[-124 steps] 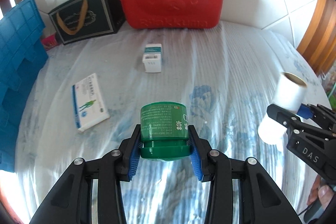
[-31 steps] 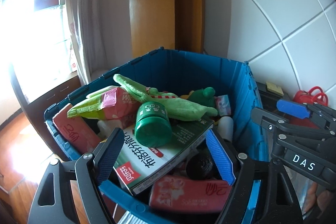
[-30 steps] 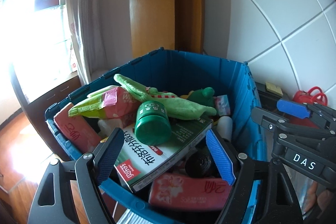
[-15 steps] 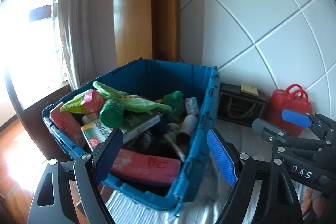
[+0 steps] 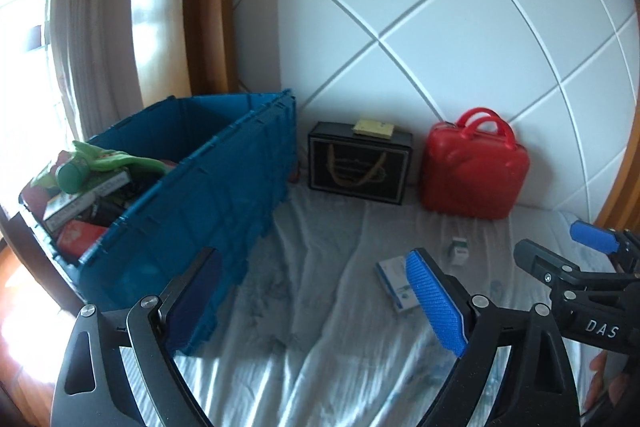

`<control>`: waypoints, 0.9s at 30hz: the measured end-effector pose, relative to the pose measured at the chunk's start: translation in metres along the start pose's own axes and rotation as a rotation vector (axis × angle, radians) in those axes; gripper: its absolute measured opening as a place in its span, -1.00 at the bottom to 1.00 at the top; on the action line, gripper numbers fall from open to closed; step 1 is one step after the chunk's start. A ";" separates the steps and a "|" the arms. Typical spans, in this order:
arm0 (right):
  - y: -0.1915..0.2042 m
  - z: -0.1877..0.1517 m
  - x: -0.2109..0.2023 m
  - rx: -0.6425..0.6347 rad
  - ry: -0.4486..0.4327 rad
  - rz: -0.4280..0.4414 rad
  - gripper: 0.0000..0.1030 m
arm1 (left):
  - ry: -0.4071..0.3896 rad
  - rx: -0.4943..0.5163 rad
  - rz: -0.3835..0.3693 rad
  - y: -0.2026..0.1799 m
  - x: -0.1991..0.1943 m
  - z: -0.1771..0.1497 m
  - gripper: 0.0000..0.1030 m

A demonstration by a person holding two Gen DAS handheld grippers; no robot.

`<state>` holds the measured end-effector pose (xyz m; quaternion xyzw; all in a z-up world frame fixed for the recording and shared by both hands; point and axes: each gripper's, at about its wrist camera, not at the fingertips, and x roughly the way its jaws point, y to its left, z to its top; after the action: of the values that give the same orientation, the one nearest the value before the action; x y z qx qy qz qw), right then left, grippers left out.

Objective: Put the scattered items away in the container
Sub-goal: 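Move both open tools back toward the two medicine boxes on the bed, then grasp the white-blue medicine box with the left tool while the right tool grasps the small white-teal box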

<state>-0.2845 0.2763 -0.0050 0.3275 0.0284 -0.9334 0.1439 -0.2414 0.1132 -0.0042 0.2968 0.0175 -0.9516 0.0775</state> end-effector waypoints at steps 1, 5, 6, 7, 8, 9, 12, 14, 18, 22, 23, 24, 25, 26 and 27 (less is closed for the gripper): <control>-0.014 -0.006 0.001 0.016 0.014 -0.012 0.91 | 0.015 0.010 -0.009 -0.011 0.005 -0.003 0.82; -0.061 -0.024 0.010 0.080 0.053 -0.055 1.00 | 0.076 0.056 -0.036 -0.046 0.038 -0.007 0.82; -0.072 -0.027 0.014 0.099 0.060 -0.066 1.00 | 0.089 0.066 -0.041 -0.054 0.048 -0.008 0.82; -0.082 -0.031 0.019 0.122 0.067 -0.079 1.00 | 0.102 0.072 -0.045 -0.059 0.058 -0.008 0.82; -0.093 -0.034 0.024 0.145 0.075 -0.092 1.00 | 0.123 0.076 -0.054 -0.066 0.071 -0.010 0.82; -0.102 -0.037 0.032 0.163 0.086 -0.104 1.00 | 0.145 0.079 -0.060 -0.071 0.084 -0.012 0.82; -0.123 -0.046 0.060 0.197 0.131 -0.127 1.00 | 0.212 0.094 -0.072 -0.086 0.123 -0.021 0.82; -0.134 -0.051 0.082 0.218 0.162 -0.134 1.00 | 0.259 0.112 -0.068 -0.096 0.150 -0.027 0.82; -0.152 -0.061 0.133 0.248 0.232 -0.132 1.00 | 0.360 0.098 -0.072 -0.110 0.205 -0.038 0.82; -0.165 -0.064 0.183 0.247 0.287 -0.140 1.00 | 0.455 0.084 -0.065 -0.123 0.262 -0.053 0.82; -0.168 -0.065 0.193 0.251 0.292 -0.140 1.00 | 0.474 0.080 -0.061 -0.126 0.274 -0.057 0.82; -0.172 -0.066 0.204 0.258 0.296 -0.138 1.00 | 0.493 0.076 -0.056 -0.128 0.284 -0.060 0.82; -0.176 -0.067 0.216 0.265 0.300 -0.134 1.00 | 0.511 0.069 -0.051 -0.131 0.294 -0.064 0.82; -0.179 -0.068 0.227 0.271 0.307 -0.130 1.00 | 0.529 0.057 -0.051 -0.134 0.305 -0.068 0.82; -0.182 -0.069 0.239 0.277 0.315 -0.130 1.00 | 0.540 0.051 -0.054 -0.138 0.314 -0.071 0.82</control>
<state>-0.4730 0.4006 -0.2147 0.4834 -0.0569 -0.8730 0.0310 -0.4780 0.2116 -0.2430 0.5411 0.0217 -0.8399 0.0370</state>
